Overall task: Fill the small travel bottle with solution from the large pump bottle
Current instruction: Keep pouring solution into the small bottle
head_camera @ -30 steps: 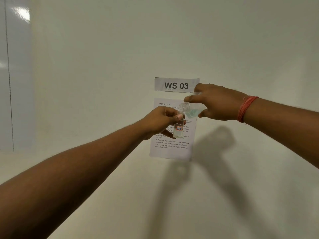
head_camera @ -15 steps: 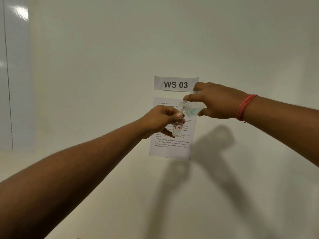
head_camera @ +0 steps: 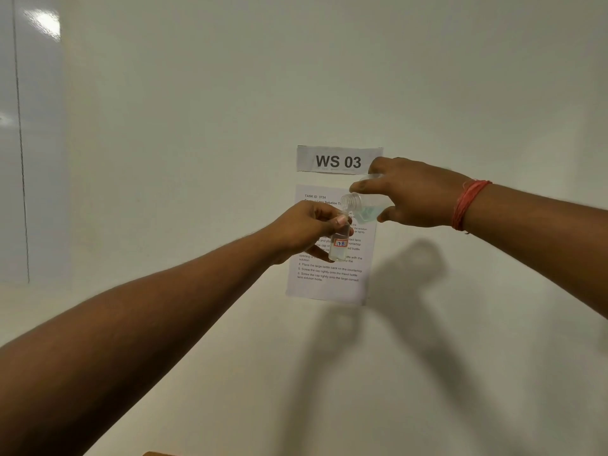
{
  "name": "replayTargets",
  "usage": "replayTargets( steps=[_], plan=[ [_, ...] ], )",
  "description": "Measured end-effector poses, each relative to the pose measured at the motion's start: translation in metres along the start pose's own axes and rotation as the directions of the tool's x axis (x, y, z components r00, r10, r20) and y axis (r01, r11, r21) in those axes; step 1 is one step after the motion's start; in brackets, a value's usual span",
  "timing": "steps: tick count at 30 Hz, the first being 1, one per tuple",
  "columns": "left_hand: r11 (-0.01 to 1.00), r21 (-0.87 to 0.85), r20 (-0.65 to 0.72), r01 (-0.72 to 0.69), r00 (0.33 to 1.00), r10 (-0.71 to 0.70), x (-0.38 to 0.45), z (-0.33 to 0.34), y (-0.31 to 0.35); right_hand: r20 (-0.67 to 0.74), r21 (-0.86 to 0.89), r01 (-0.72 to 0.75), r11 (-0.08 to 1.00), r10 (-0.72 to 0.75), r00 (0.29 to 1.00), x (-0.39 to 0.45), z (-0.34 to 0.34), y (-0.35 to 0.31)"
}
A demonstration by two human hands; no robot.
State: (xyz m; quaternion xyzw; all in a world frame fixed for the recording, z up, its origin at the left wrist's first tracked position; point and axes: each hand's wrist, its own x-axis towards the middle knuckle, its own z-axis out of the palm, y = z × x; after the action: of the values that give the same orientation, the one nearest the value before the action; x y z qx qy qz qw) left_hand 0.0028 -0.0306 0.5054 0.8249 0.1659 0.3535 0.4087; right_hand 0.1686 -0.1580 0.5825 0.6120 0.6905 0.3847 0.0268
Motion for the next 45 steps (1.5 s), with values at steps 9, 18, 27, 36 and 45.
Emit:
replayTargets(
  steps=[9, 18, 27, 36, 45],
  plan=[
    [1.000, 0.011, -0.005, -0.004, 1.000, 0.005, -0.002, -0.001, 0.000, 0.000, -0.001, 0.001, 1.000, -0.001, 1.000, 0.001, -0.001, -0.002],
    [1.000, 0.020, -0.005, 0.003, 1.000, -0.003, -0.003, -0.001, -0.003, 0.000, 0.001, 0.006, 1.000, -0.006, 1.000, 0.000, 0.000, -0.004],
    [1.000, 0.017, -0.001, 0.006, 1.000, -0.006, -0.005, 0.000, -0.002, -0.012, -0.006, 0.019, 1.000, -0.019, 1.000, 0.000, 0.003, -0.002],
    [1.000, 0.022, -0.002, 0.003, 1.000, -0.003, -0.009, 0.002, 0.002, -0.015, 0.001, 0.028, 1.000, -0.028, 0.999, -0.001, 0.004, 0.001],
    [1.000, 0.027, 0.005, 0.003, 1.000, -0.003, -0.017, 0.010, -0.003, -0.020, 0.110, -0.024, 0.994, 0.026, 0.999, -0.014, 0.019, -0.001]
  ],
)
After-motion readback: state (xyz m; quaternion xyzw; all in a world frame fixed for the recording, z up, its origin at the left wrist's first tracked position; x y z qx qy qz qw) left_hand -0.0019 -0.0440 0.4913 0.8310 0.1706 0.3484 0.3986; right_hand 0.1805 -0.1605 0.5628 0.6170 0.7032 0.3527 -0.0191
